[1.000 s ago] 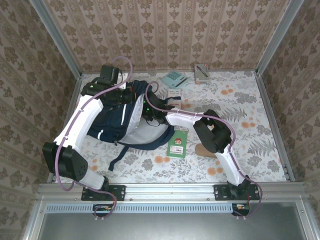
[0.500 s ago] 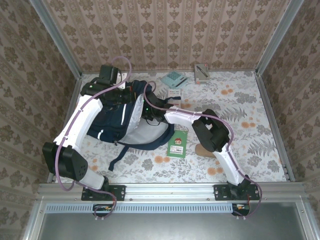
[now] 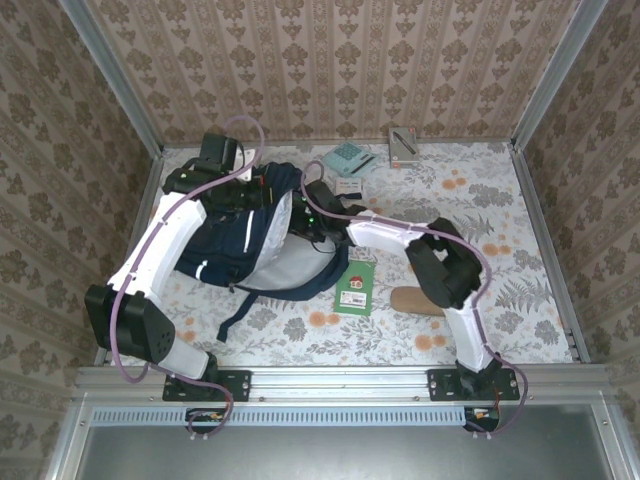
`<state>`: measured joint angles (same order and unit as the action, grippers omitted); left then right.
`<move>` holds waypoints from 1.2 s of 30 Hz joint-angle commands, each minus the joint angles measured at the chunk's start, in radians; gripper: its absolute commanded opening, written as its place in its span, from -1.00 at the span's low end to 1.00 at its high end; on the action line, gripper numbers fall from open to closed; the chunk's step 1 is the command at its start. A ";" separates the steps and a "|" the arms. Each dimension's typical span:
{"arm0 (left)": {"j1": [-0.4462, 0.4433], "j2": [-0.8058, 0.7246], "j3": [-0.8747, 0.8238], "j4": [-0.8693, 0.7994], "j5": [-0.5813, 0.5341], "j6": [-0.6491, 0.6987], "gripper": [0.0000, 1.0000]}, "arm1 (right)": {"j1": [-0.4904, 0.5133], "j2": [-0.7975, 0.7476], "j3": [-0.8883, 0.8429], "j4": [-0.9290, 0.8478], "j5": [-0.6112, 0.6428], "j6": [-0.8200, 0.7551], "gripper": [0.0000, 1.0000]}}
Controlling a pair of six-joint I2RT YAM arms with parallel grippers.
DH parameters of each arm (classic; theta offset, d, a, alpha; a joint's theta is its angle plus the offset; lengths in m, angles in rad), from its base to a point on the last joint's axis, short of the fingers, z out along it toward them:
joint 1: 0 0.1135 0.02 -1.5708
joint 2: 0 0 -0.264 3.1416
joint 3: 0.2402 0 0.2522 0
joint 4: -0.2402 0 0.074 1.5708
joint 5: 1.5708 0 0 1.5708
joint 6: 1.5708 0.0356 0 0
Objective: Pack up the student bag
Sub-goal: Close the student bag at the middle-left of the table, then move the book to the center of the table.
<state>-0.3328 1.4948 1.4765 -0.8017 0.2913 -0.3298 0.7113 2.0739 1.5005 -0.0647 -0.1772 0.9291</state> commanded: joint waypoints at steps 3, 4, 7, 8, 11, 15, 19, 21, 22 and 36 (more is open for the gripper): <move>0.005 -0.035 -0.024 0.000 -0.149 0.079 -1.00 | -0.006 -0.266 -0.182 -0.112 0.037 -0.142 -0.05; 0.005 -0.031 -0.032 -0.011 -0.177 0.088 -1.00 | -0.007 -0.300 -0.213 -0.131 0.051 -0.157 -0.05; 0.005 -0.025 -0.060 -0.024 -0.230 0.106 -1.00 | -0.017 -0.404 -0.304 -0.195 0.083 -0.213 -0.04; 0.006 -0.024 -0.069 -0.020 -0.222 0.106 -0.90 | -0.021 -0.434 -0.329 -0.218 0.090 -0.232 -0.04; 0.003 -0.027 -0.098 0.015 -0.154 0.079 -0.62 | -0.033 -0.495 -0.395 -0.283 0.086 -0.302 -0.05; -0.015 -0.034 -0.127 0.073 -0.096 0.028 -0.54 | -0.034 -0.541 -0.480 -0.325 0.017 -0.399 -0.18; -0.039 -0.042 -0.140 0.096 -0.096 -0.007 -0.23 | -0.014 -0.534 -0.538 -0.311 0.001 -0.437 -0.26; -0.055 -0.048 -0.151 0.103 -0.102 -0.017 -0.10 | -0.001 -0.506 -0.539 -0.293 -0.002 -0.442 -0.26; -0.062 -0.050 -0.154 0.104 -0.104 -0.020 -0.05 | 0.004 -0.491 -0.531 -0.289 -0.008 -0.444 -0.27; -0.167 -0.098 -0.221 0.147 -0.147 -0.076 0.03 | -0.080 -0.243 -0.420 -0.248 0.027 -0.437 -0.28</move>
<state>-0.4637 1.4364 1.2789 -0.6811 0.1673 -0.3740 0.6792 1.7771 1.0630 -0.3344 -0.1776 0.4961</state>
